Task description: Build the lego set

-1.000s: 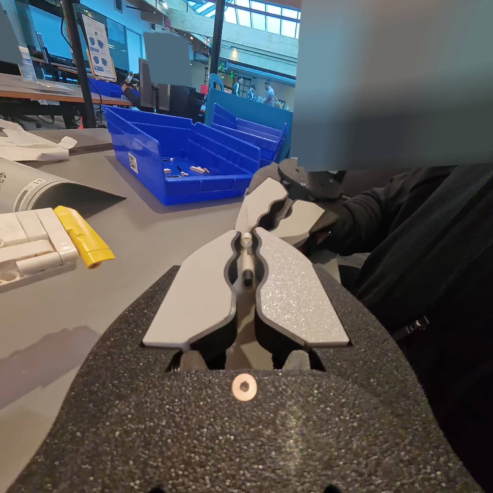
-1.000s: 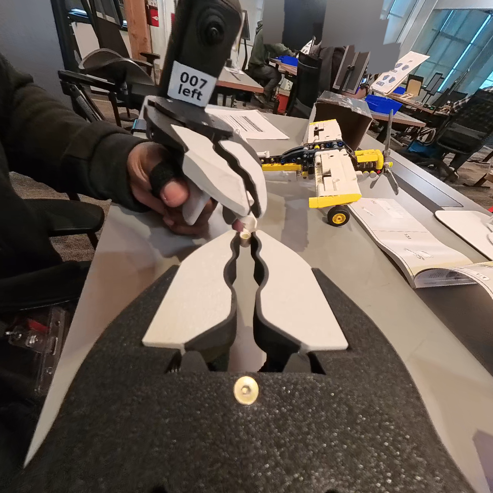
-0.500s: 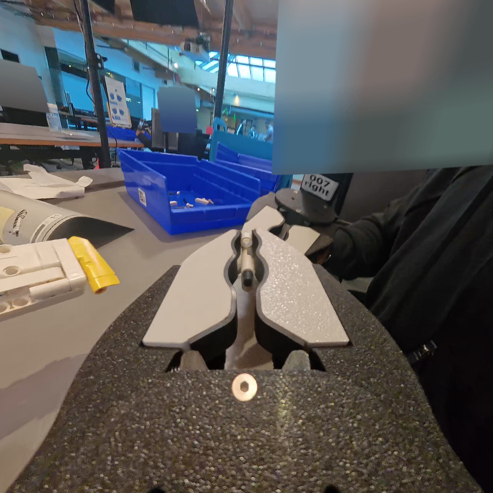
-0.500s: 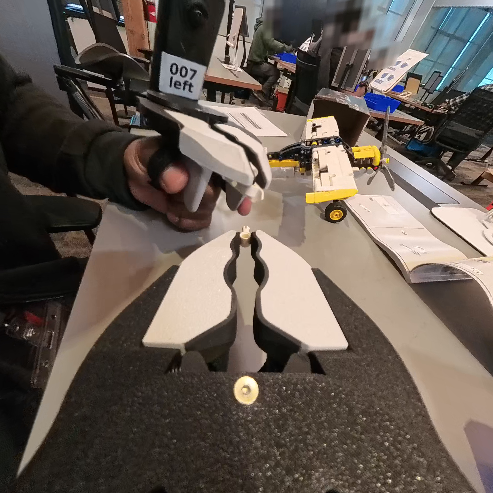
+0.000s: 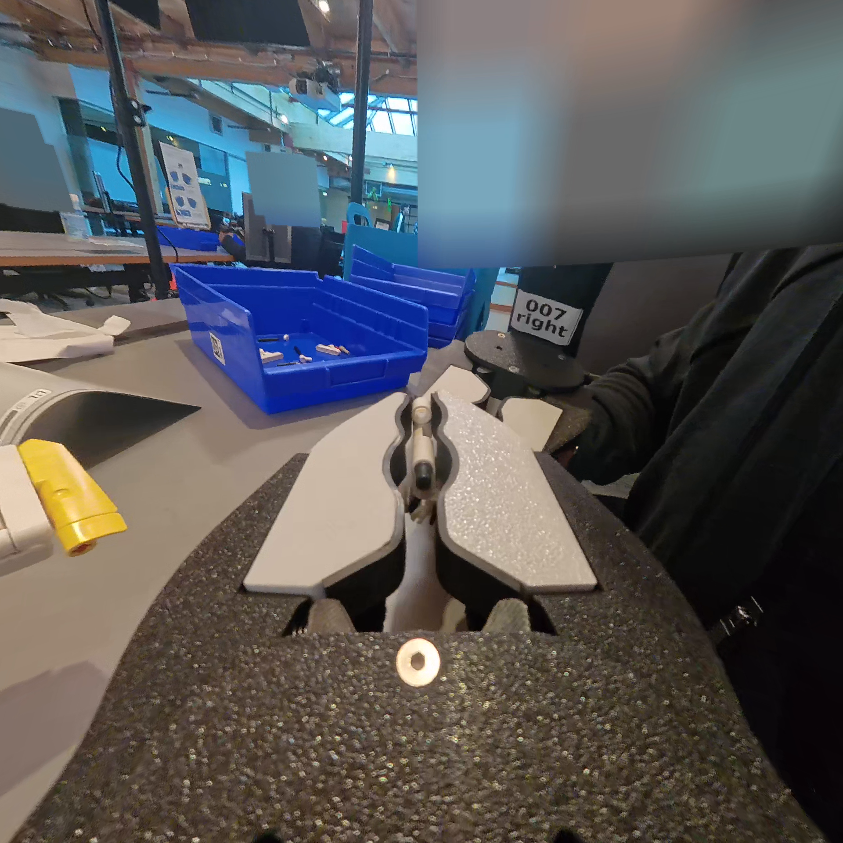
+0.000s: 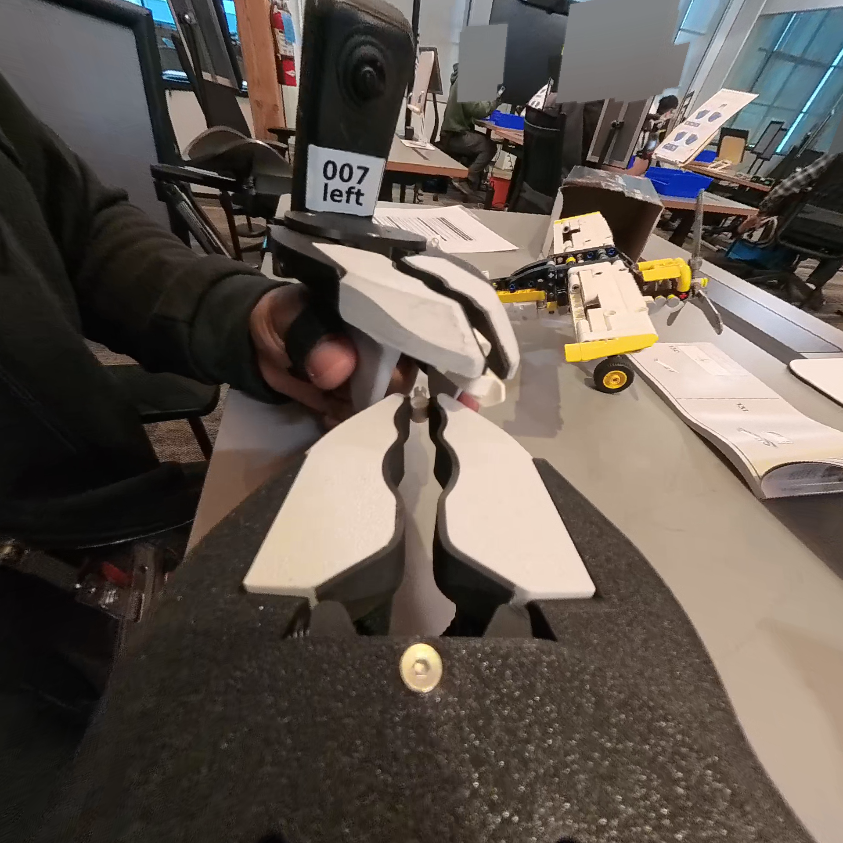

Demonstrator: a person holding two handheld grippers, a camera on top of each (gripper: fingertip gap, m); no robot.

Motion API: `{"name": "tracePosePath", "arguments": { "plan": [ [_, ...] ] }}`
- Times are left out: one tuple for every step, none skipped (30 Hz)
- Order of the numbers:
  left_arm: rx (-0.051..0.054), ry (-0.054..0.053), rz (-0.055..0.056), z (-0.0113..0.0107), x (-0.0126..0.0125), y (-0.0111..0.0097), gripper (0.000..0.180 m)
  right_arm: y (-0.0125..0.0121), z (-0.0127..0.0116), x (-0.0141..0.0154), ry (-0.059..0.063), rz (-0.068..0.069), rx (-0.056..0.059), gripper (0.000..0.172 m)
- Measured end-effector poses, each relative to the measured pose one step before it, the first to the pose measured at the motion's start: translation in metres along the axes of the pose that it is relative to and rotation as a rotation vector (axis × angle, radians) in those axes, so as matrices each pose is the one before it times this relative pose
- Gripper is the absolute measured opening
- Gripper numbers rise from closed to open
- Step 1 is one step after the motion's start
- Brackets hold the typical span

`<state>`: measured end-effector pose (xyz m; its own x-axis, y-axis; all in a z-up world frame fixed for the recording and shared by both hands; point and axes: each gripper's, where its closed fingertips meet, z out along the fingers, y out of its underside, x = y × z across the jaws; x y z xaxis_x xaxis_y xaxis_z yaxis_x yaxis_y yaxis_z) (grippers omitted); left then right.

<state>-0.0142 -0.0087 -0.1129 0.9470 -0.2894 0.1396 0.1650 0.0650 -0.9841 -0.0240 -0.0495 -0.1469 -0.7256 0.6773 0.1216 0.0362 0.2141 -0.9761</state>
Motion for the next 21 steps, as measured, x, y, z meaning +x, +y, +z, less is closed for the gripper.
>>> {"name": "tracePosePath", "arguments": {
  "plan": [
    [-0.0110, 0.0001, -0.0062, 0.00103, 0.00005, 0.00197, 0.007, 0.00064, 0.00036, 0.00102, 0.0079, 0.0010, -0.0042, 0.007],
    [0.0022, 0.0007, -0.0077, 0.00009, -0.00023, -0.00002, 0.007, 0.00065, 0.00018, 0.00063, 0.0027, 0.0030, -0.0045, 0.007],
    [-0.0012, 0.0013, -0.0108, 0.00021, -0.00050, 0.00006, 0.007, 0.00005, 0.00005, 0.00010, 0.0003, 0.0021, -0.0003, 0.007],
    [-0.0028, -0.0001, -0.0075, 0.00022, -0.00053, 0.00022, 0.007, 0.00005, -0.00001, 0.00040, 0.0026, 0.0029, -0.0001, 0.007],
    [-0.0031, -0.0011, -0.0044, 0.00012, -0.00045, 0.00033, 0.007, 0.00009, -0.00010, 0.00023, 0.0018, 0.0042, -0.0012, 0.007],
    [-0.0036, 0.0004, -0.0031, 0.00005, -0.00011, 0.00032, 0.007, 0.00010, -0.00011, 0.00001, 0.0000, 0.0029, -0.0005, 0.007],
    [-0.0077, -0.0018, -0.0031, 0.00000, -0.00027, 0.00090, 0.007, -0.00021, -0.00032, 0.00000, 0.0000, 0.0008, 0.0024, 0.007],
    [-0.0238, -0.0028, -0.0042, 0.00039, -0.00062, 0.00325, 0.009, -0.00041, -0.00027, 0.00033, 0.0018, 0.0017, 0.0033, 0.007],
    [-0.0179, -0.0027, -0.0042, 0.00026, -0.00043, 0.00243, 0.009, -0.00006, -0.00038, 0.00026, -0.0005, 0.0035, 0.0008, 0.007],
    [-0.0037, -0.0007, -0.0004, -0.00038, -0.00009, 0.00027, 0.009, 0.00018, -0.00006, -0.00034, -0.0052, 0.0032, -0.0009, 0.007],
    [-0.0036, -0.0014, 0.0008, -0.00041, -0.00004, 0.00020, 0.009, -0.00007, -0.00003, -0.00053, -0.0036, -0.0002, 0.0006, 0.007],
    [-0.0048, -0.0009, -0.0003, -0.00020, -0.00032, 0.00048, 0.009, 0.00022, 0.00012, -0.00021, -0.0001, -0.0022, -0.0015, 0.007],
    [-0.0045, -0.0009, -0.0044, -0.00013, -0.00055, 0.00034, 0.009, 0.00032, 0.00020, -0.00004, 0.0006, -0.0014, -0.0024, 0.007],
    [-0.0049, -0.0013, -0.0089, -0.00012, -0.00087, 0.00058, 0.008, 0.00018, 0.00010, 0.00006, -0.0005, 0.0013, -0.0015, 0.007],
    [-0.0065, -0.0006, -0.0119, 0.00003, -0.00077, 0.00093, 0.008, 0.00009, -0.00002, 0.00024, -0.0009, 0.0029, -0.0002, 0.007],
    [-0.0083, 0.0011, -0.0123, -0.00004, -0.00065, 0.00112, 0.008, -0.00016, -0.00020, 0.00026, -0.0009, 0.0027, 0.0013, 0.007],
    [-0.0058, -0.0011, -0.0076, -0.00041, -0.00064, 0.00061, 0.008, -0.00031, -0.00032, -0.00009, -0.0011, 0.0010, 0.0033, 0.007],
    [-0.0046, -0.0020, -0.0045, -0.00081, -0.00074, 0.00010, 0.007, -0.00057, -0.00026, -0.00027, -0.0025, -0.0007, 0.0044, 0.007],
    [-0.0058, -0.0067, -0.0087, -0.00112, -0.00182, 0.00017, 0.007, -0.00071, -0.00020, -0.00010, 0.0003, -0.0020, 0.0053, 0.007],
    [0.0068, 0.0018, -0.0270, -0.00153, -0.00155, -0.00131, 0.007, -0.00025, -0.00025, 0.00100, 0.0062, -0.0028, 0.0025, 0.007],
    [0.0156, 0.0196, -0.0482, -0.00196, -0.00014, -0.00274, 0.007, 0.00055, -0.00023, 0.00172, 0.0093, -0.0054, -0.0034, 0.007]
  ]
}}
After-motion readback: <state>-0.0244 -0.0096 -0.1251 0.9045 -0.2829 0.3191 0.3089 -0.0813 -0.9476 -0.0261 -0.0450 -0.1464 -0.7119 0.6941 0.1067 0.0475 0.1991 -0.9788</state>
